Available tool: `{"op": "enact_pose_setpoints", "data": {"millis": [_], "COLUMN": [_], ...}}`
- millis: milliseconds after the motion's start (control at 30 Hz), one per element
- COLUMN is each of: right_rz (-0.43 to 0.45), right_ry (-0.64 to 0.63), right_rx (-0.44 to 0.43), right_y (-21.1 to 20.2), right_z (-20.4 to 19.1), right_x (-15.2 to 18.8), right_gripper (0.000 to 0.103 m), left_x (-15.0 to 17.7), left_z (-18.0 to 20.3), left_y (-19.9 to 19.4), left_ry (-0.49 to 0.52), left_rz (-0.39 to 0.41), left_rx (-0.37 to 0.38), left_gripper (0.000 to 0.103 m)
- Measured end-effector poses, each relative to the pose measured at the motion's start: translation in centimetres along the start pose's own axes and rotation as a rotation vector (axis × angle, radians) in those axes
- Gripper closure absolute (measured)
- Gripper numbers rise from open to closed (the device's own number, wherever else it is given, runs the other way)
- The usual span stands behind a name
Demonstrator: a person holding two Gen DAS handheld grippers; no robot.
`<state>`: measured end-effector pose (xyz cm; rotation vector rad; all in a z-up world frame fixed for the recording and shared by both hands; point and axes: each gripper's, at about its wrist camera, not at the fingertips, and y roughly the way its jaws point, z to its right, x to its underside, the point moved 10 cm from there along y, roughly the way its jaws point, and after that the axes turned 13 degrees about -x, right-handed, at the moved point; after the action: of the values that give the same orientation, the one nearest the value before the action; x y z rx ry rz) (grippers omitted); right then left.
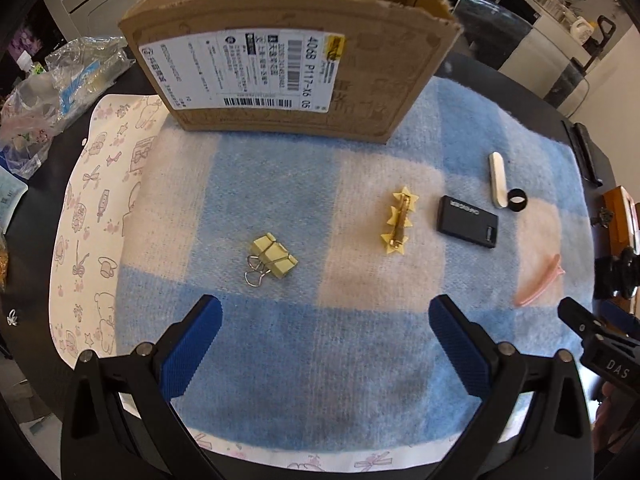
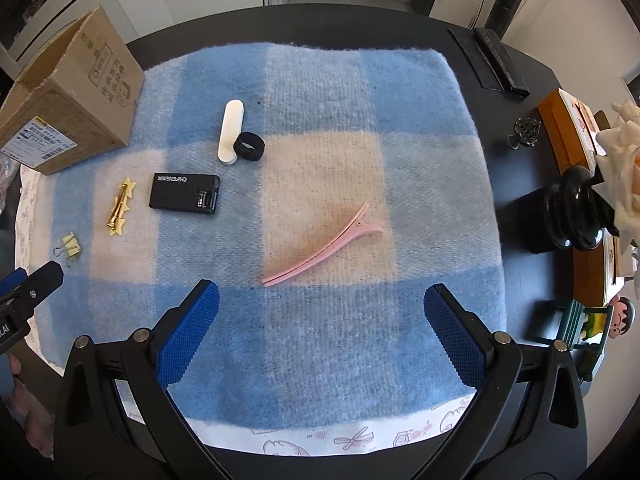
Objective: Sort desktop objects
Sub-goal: 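Grasp the yellow binder clip with the left gripper while the right grasps the pink hair clip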
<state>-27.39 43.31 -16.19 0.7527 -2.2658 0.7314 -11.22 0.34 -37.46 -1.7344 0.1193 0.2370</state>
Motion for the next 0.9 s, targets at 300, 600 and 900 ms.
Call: {"op": "enact_pose_setpoints", "data": {"millis": [300,600,900], "right_rz": [-0.007,-0.040,-0.037], "right_ry": [0.036,0.052,0.051], "right_rx": [0.013,0.011,0.002], "right_y": [3.9,6.4,7.3], "right_z": [1.1,1.2,0.9], "right_x": [-0.5,0.0,0.1], "right_gripper": [0.000,0.000,0.000], "left_x": [-0.7,-0.8,-0.7], "left_z": [-0.5,0.1,0.6], "left_y": [4.0,5.2,6.1], "left_ry": [-0.055,-0.032,-0.005], "left_rz": [-0.028,-0.042,-0.039], "left_rx": [0.002,-0.018,-0.020], "left_gripper": [0.000,0.000,0.000]}}
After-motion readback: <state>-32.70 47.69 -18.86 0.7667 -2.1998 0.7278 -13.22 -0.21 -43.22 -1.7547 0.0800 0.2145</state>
